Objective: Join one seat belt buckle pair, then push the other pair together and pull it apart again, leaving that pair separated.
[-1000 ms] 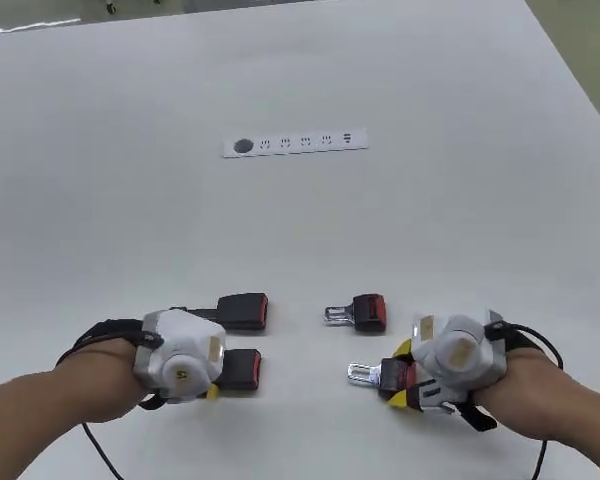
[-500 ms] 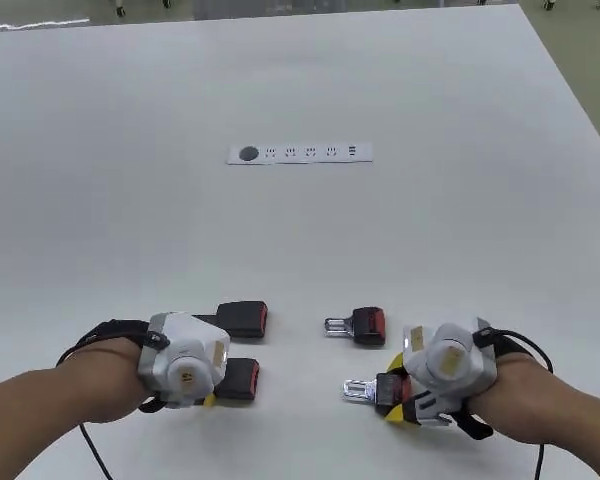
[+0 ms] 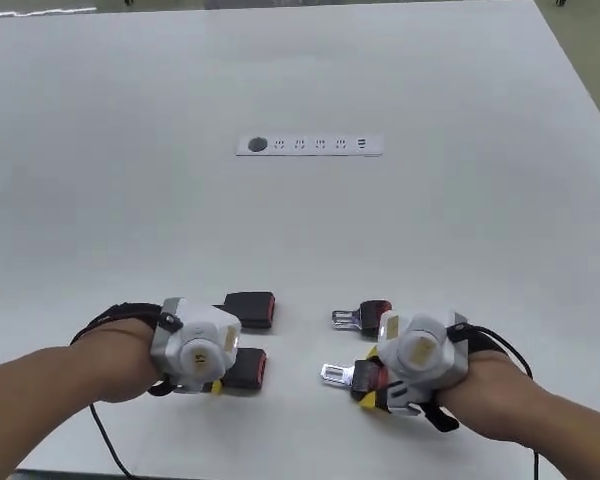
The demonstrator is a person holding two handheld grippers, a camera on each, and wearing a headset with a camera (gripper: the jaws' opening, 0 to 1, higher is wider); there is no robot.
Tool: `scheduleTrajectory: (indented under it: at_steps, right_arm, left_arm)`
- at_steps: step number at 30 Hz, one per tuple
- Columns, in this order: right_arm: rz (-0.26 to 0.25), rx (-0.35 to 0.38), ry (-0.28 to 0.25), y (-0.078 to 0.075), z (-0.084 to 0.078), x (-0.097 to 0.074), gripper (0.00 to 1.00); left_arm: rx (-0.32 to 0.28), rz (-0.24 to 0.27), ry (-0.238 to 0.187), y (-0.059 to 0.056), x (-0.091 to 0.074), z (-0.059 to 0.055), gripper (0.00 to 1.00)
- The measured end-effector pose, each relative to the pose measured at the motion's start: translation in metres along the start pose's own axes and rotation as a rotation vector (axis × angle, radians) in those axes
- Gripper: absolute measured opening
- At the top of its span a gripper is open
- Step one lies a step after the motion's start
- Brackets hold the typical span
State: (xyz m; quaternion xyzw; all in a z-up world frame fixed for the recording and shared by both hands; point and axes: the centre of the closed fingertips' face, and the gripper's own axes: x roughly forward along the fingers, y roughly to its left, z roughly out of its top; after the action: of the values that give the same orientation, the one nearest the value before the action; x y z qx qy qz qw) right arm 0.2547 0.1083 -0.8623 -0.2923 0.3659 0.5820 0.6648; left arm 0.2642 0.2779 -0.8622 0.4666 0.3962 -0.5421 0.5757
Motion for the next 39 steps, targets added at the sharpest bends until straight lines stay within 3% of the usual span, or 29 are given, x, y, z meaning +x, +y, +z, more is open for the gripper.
scheduleTrajectory:
  at_steps: [17, 24, 35, 38, 39]
  right_arm:
    - [0.039, -0.055, -0.031, 0.010, 0.058, 0.040, 0.34]
    - [0.047, -0.063, -0.028, 0.013, 0.064, 0.043, 0.34]
    - [0.013, -0.082, -0.036, 0.012, 0.071, 0.046, 0.33]
    - [0.018, -0.100, -0.049, 0.014, 0.078, 0.051, 0.33]
    - [0.011, -0.116, -0.028, 0.012, 0.075, 0.051, 0.33]
  left_arm:
    - [-0.004, 0.000, 0.004, -0.001, 0.001, -0.001, 0.31]
    - [-0.014, -0.006, 0.001, -0.001, 0.001, -0.001, 0.31]
    - [-0.025, -0.003, 0.019, -0.001, 0.001, -0.001, 0.31]
    - [0.020, 0.000, 0.044, -0.001, 0.001, 0.000, 0.31]
    - [0.026, 0.001, 0.053, -0.002, 0.002, 0.000, 0.30]
